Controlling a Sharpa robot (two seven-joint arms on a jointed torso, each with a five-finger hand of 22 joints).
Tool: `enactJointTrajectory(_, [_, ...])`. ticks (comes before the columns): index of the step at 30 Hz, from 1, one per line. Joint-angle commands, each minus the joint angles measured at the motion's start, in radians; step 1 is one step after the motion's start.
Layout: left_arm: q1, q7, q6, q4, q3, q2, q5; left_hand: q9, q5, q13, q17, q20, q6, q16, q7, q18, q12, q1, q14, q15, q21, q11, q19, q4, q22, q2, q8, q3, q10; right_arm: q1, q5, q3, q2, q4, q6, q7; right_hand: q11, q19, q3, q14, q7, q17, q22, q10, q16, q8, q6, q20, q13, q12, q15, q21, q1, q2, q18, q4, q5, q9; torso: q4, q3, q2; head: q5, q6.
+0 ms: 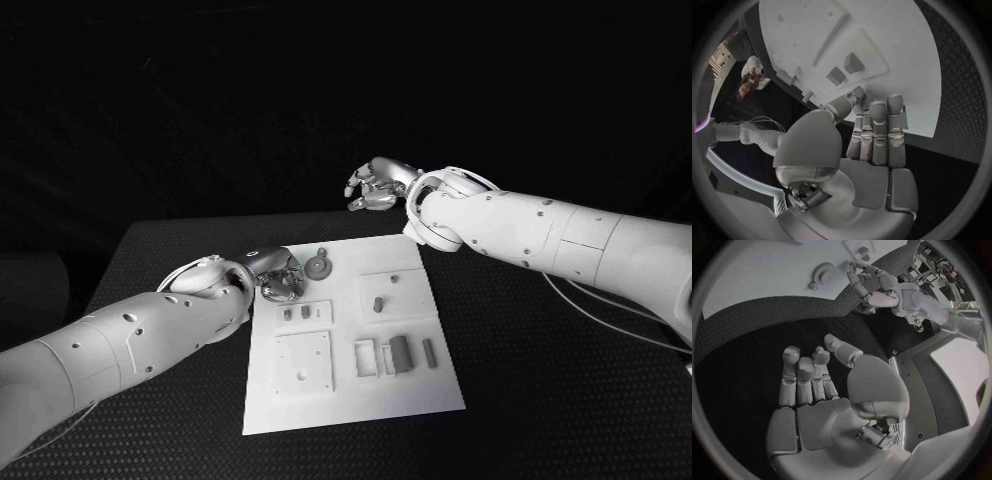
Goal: Assemble the parts on the task board
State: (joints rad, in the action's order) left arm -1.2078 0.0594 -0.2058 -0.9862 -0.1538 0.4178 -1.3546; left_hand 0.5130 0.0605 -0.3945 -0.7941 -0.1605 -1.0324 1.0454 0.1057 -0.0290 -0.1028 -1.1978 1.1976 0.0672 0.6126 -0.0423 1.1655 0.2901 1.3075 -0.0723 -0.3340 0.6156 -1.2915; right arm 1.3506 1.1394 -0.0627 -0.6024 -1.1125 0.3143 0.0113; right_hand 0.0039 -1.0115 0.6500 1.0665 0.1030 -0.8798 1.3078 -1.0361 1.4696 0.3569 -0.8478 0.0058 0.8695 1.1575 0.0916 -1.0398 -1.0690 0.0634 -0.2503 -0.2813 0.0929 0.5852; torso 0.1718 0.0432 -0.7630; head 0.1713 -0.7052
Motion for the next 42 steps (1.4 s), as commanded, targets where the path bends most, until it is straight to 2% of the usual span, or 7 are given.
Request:
enactJointTrajectory(1, [0.012,0.006,0.026,-0.001,-0.007,-0.009,-0.008,0.000,0.001,0.002,0.001,-0.006,-0.009,0.005,0.006,-0.059,0.004,-0.002,0.002,0.003,0.003,0.002,-0.004,-0.001,0.021,0.011,0.002,0.006,-0.006,0.000,0.002,0.001,0.001,-0.001,-0.010,-0.006,0.004,0.002,0.003,-0.001,0.012,-0.001,0.015,0.089,-0.006,-0.005,-0.117,0.005,0.001,-0.004,0.003,0.005,-0.001,0.002,-0.012,-0.002,0.002,0.001,-0.0009,0.0003,-0.001,0.002,0.000])
enactJointTrajectory(16, [0.014,0.011,0.024,-0.001,-0.010,-0.007,-0.005,0.000,-0.002,0.001,0.003,-0.006,-0.007,0.006,0.007,-0.058,0.006,0.001,0.000,0.003,0.002,0.001,-0.005,-0.002,0.021,0.007,0.003,0.003,-0.006,0.000,0.002,0.001,-0.001,-0.001,-0.011,-0.006,0.004,0.002,0.003,-0.001,0.012,-0.001,0.015,0.089,-0.006,-0.005,-0.117,0.005,0.001,-0.004,0.003,0.005,-0.001,0.002,-0.012,-0.002,0.002,0.001,0.0004,-0.0003,0.000,0.005,0.000])
enactJointTrajectory(24, [0.014,0.006,0.013,0.001,-0.010,-0.004,0.006,-0.006,-0.006,0.004,0.009,0.001,0.021,0.004,0.017,-0.057,0.024,0.008,-0.019,-0.008,-0.005,-0.010,-0.019,-0.002,0.021,-0.005,0.021,-0.009,0.018,0.000,0.002,0.001,0.000,-0.001,-0.010,-0.007,0.004,0.002,0.002,-0.001,0.012,-0.001,0.015,0.089,-0.006,-0.006,-0.117,0.005,0.001,-0.004,0.003,0.005,0.000,0.002,-0.012,-0.002,0.002,0.002,-0.0002,-0.0003,0.000,0.004,0.001])
enactJointTrajectory(29, [0.014,-0.010,0.034,0.002,-0.010,-0.001,0.006,-0.009,-0.006,0.004,0.011,0.005,0.041,0.006,0.026,-0.059,0.030,0.011,-0.024,-0.013,-0.006,-0.015,-0.021,-0.003,0.021,-0.010,0.032,-0.013,0.029,0.000,0.002,0.001,-0.001,0.000,-0.011,-0.008,0.004,0.002,0.002,-0.001,0.012,-0.001,0.015,0.089,-0.006,-0.006,-0.117,0.005,0.001,-0.005,0.003,0.005,0.000,0.003,-0.012,-0.002,0.002,0.002,0.0001,-0.0003,0.000,0.004,0.000])
enactJointTrajectory(42, [0.014,-0.018,0.027,0.002,-0.010,0.005,0.006,-0.016,-0.006,-0.007,0.017,0.009,0.094,0.013,0.036,-0.064,0.025,0.014,-0.028,-0.013,-0.008,-0.015,-0.021,-0.003,0.021,-0.021,0.058,-0.018,0.028,0.000,0.002,0.001,0.000,0.002,-0.012,-0.007,0.004,0.003,0.001,-0.001,0.013,-0.001,0.015,0.089,-0.007,-0.007,-0.116,0.005,0.001,-0.005,0.003,0.005,0.002,0.004,-0.012,-0.001,0.002,0.002,-0.0002,-0.0002,0.000,0.005,-0.001])
